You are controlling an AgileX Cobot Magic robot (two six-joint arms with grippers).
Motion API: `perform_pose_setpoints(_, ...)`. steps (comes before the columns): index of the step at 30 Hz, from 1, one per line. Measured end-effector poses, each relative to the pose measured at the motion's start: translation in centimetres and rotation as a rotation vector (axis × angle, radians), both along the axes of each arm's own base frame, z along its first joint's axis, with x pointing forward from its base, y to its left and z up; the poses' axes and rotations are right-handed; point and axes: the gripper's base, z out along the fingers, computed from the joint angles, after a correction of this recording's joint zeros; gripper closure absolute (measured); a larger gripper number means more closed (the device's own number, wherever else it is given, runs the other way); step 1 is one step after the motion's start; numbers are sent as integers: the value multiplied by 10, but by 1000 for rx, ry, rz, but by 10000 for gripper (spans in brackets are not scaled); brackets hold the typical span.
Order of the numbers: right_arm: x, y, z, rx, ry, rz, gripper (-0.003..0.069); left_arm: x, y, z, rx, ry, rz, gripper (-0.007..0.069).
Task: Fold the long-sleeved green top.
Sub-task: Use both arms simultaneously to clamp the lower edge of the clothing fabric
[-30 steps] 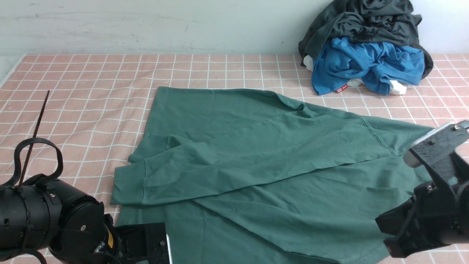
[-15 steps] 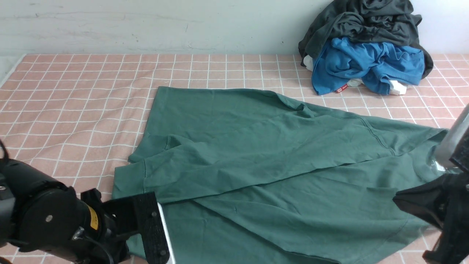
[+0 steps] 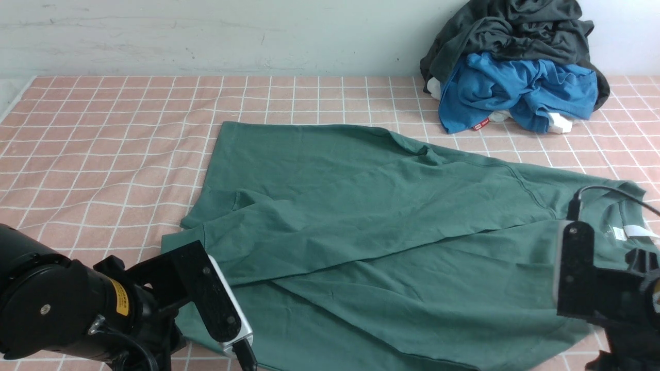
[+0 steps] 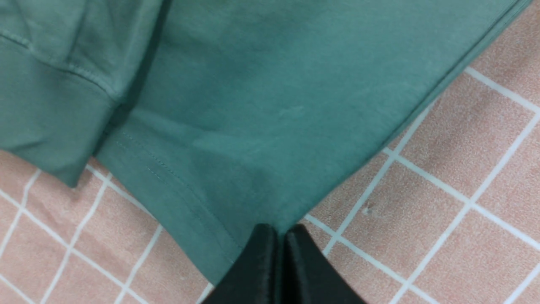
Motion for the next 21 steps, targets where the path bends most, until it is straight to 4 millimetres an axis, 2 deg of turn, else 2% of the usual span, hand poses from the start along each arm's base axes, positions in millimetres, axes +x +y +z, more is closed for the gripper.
perform_pose_setpoints(3, 11, 2, -17, -27, 10, 34, 233, 0, 0, 0, -1, 1, 3, 625)
perform_pose_setpoints(7, 23, 1, -37, -108, 23, 116, 286, 0, 0, 0, -2, 1, 5, 625)
perform_pose_setpoints(10, 29, -1, -47, -161, 29, 150, 398, 0, 0, 0, -2, 1, 6, 625)
perform_pose_setpoints(14, 32, -2, -45, -152, -4, 79, 582, 1, 0, 2, -13, 3, 29, 625)
perform_pose_setpoints(16, 31, -2, -42, -134, -20, 33, 634, 3, -2, 5, -30, 1, 57, 625)
perform_pose_setpoints(21, 28, -3, -21, -82, -112, -49, 670, 11, -5, 23, -100, 2, 203, 625)
